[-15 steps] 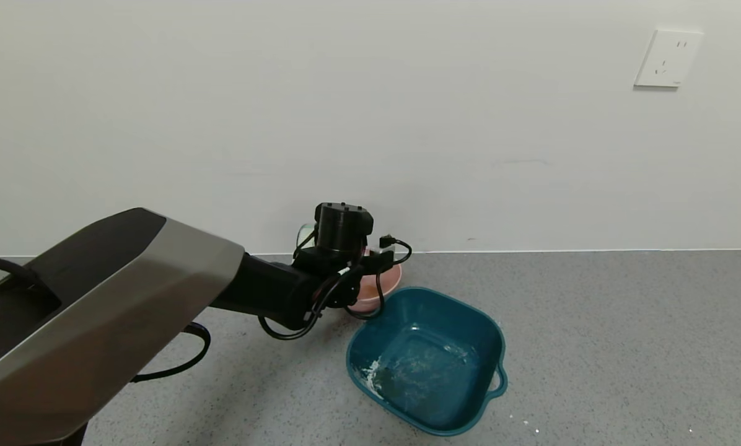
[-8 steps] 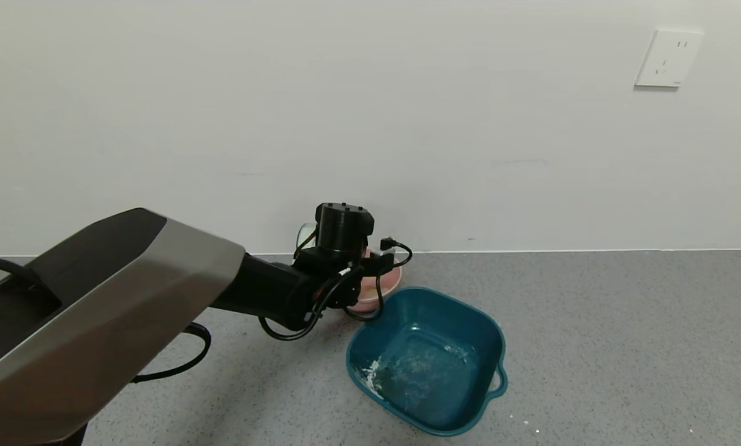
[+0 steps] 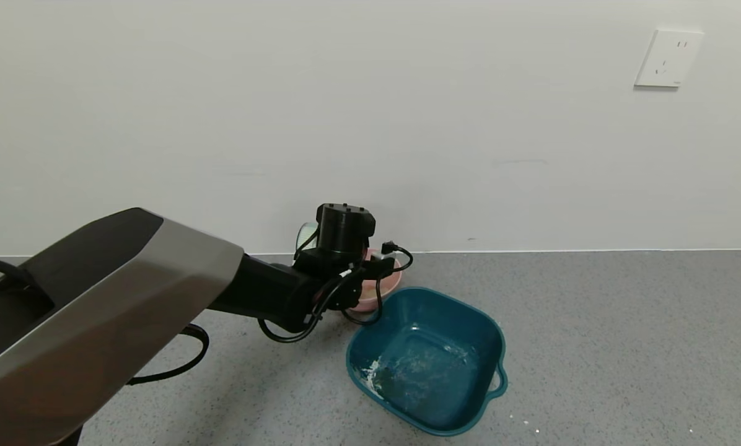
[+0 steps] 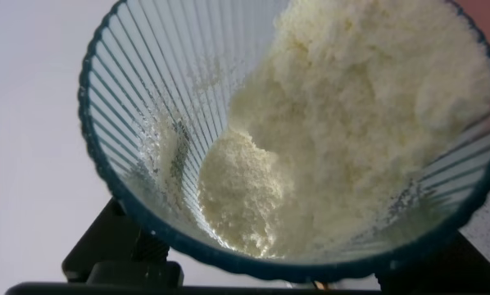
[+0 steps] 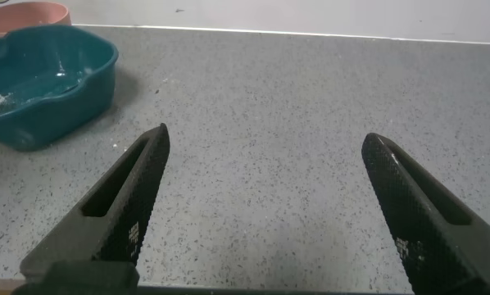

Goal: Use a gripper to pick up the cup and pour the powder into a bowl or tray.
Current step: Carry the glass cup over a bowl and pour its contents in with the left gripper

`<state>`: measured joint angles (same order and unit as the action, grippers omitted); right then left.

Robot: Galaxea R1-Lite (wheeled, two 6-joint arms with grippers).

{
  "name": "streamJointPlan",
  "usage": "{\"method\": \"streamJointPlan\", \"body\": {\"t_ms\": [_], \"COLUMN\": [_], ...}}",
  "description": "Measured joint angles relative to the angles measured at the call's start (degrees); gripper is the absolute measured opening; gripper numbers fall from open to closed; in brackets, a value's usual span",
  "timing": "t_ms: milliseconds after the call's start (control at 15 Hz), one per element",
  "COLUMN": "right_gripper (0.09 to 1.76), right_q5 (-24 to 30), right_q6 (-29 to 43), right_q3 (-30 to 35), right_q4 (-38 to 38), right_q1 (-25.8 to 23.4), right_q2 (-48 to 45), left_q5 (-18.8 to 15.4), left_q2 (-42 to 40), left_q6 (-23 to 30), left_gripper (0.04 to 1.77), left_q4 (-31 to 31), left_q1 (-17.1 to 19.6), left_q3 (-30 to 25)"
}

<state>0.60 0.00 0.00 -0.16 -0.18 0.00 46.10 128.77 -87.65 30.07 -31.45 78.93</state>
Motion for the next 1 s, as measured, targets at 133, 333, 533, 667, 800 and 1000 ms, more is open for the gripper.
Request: {"method": "streamJointPlan", "body": {"t_ms": [133, 333, 533, 667, 800, 1000], "right_gripper": [1.71, 1.71, 1.71, 1.71, 1.71, 1.71], "right_q5": [0.0, 0.0, 0.0, 0.0, 0.0, 0.0], "right_q6": [0.0, 0.0, 0.0, 0.0, 0.0, 0.0], "right_q3": [0.0, 0.0, 0.0, 0.0, 0.0, 0.0], "right_q4": [0.0, 0.0, 0.0, 0.0, 0.0, 0.0], "right_q1": [0.0, 0.0, 0.0, 0.0, 0.0, 0.0], "right_q2": [0.0, 0.0, 0.0, 0.0, 0.0, 0.0], "left_q5": [0.9, 1.7, 3.6, 4.5, 5.5, 7.5], "left_q2": [0.0, 0.0, 0.0, 0.0, 0.0, 0.0], "left_q6": [-0.6, -1.6, -3.0, -3.6, -4.2, -4.8], "left_gripper": [1.3, 1.3, 1.3, 1.3, 1.3, 1.3], "left_q4": [0.0, 0.0, 0.0, 0.0, 0.0, 0.1], "left_q1": [-0.4, -0.9, -1.3, -1.5, -1.5, -1.6], "left_q3": [-0.2, -1.2, -1.7, -1.7, -1.7, -1.4]}}
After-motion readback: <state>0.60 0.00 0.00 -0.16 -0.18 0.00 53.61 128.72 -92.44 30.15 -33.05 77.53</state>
